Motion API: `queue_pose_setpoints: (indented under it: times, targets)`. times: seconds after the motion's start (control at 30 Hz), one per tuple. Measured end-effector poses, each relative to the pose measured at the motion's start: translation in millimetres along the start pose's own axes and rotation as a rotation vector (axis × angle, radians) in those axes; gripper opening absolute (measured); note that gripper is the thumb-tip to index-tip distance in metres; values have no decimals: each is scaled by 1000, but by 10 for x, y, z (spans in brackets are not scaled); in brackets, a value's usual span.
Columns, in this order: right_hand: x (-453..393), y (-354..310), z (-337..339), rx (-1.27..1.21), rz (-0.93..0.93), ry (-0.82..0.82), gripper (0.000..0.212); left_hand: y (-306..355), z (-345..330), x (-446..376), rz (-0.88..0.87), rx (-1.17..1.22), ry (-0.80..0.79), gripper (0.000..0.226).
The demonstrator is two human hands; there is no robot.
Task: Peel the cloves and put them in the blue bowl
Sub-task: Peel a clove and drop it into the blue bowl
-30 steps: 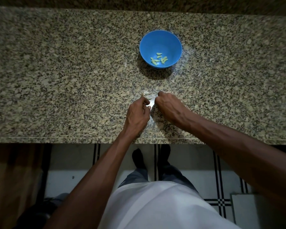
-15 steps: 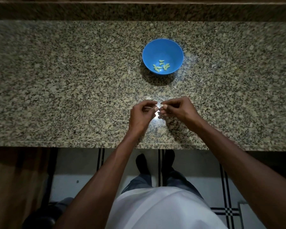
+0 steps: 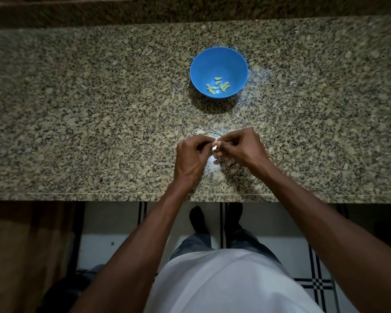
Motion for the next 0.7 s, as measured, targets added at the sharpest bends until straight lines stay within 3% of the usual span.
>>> queue_pose_setpoints:
  times: [0.23, 0.37, 0.53, 0.7]
  targets:
    - [-51, 115, -47, -86, -50, -8, 20, 133, -2, 52, -178, -220, 60, 15]
    - [-80, 85, -51, -62, -3, -40, 17, 113, 10, 26, -94, -202, 75, 16]
    - [-85, 63, -91, -213, -34, -89, 18, -3, 77, 4, 101, -119, 152, 15]
    - [-71, 121, -115, -323, -96, -73, 22, 16, 64, 26, 129, -87, 183, 13]
Point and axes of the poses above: each hand's wrist, its own x-axis away from the middle knuckle, its own z-axis out of the back of the hand, y = z × x, the point moved 10 cm from there along -x, towards the middle knuckle, and after that the axes turned 5 degrees about y, right-handed, at the moved point
